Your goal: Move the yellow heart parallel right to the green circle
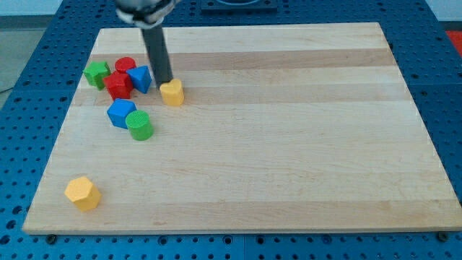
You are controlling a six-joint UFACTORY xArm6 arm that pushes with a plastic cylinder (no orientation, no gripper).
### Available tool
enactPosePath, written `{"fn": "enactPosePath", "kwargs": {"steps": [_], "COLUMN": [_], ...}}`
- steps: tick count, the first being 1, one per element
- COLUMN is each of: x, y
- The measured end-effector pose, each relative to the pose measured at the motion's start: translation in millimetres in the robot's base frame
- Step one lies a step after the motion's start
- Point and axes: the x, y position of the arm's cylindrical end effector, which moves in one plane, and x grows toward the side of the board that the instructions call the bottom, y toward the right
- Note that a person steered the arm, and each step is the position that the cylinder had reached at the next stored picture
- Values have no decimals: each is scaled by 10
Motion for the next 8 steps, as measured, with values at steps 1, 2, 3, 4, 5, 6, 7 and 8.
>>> {"fn": "enactPosePath", "kwargs": {"steps": [1, 2, 3, 4, 5, 6, 7, 8], "x": [499, 292, -161, -87, 587, 1038, 729, 117], "y": [48, 73, 89, 501, 684, 692, 856, 855]}}
